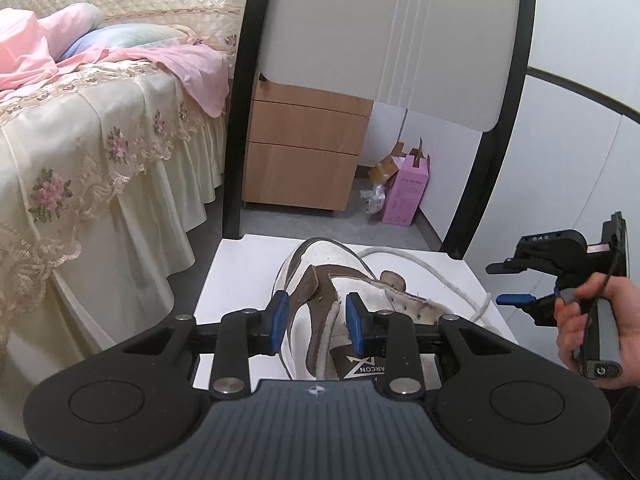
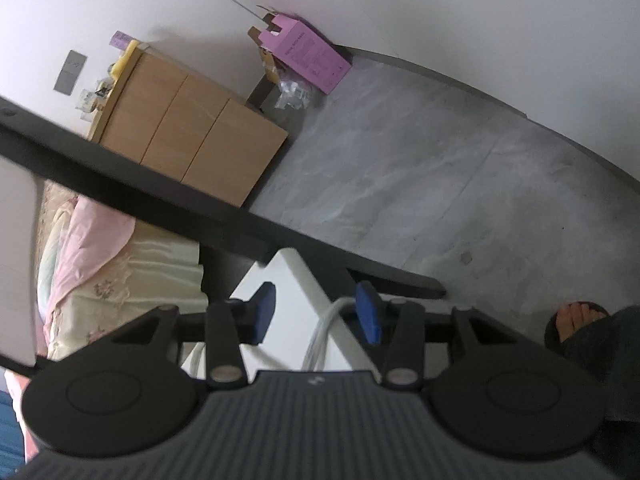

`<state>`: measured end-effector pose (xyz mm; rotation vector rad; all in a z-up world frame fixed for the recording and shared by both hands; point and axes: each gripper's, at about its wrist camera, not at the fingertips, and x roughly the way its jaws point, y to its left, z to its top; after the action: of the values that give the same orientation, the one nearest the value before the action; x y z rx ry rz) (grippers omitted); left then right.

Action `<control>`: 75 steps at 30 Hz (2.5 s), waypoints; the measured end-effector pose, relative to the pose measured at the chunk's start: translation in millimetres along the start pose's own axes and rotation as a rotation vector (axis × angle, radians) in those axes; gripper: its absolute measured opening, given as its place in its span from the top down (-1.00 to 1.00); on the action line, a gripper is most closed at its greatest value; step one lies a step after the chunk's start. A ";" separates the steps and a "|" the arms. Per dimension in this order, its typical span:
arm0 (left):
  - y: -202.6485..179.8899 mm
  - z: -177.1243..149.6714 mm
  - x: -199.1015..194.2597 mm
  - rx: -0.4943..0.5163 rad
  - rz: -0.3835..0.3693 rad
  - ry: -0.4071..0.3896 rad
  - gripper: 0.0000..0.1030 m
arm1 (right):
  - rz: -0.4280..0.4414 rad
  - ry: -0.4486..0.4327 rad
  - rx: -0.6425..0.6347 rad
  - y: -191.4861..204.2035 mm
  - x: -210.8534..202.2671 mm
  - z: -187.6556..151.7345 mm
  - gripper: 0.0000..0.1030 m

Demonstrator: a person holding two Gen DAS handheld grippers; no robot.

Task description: Lace up shoes with both hands

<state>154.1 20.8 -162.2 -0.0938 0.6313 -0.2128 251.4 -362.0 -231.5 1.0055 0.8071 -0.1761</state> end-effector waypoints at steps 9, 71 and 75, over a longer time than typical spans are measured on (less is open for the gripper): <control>-3.0 -0.9 0.6 0.014 -0.008 0.006 0.32 | 0.025 0.046 0.090 -8.1 11.9 -3.6 0.13; 65.0 -25.3 25.2 -0.831 -0.716 0.196 0.94 | 0.427 0.155 -0.904 99.6 -156.9 -188.2 0.95; 58.9 -17.6 17.0 -0.771 -0.707 0.139 0.94 | 0.392 0.169 -0.836 89.8 -151.8 -179.1 0.94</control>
<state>166.9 73.9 -195.1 -1.0613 0.7742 -0.6528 94.4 -201.9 -117.8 0.3630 0.7172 0.5549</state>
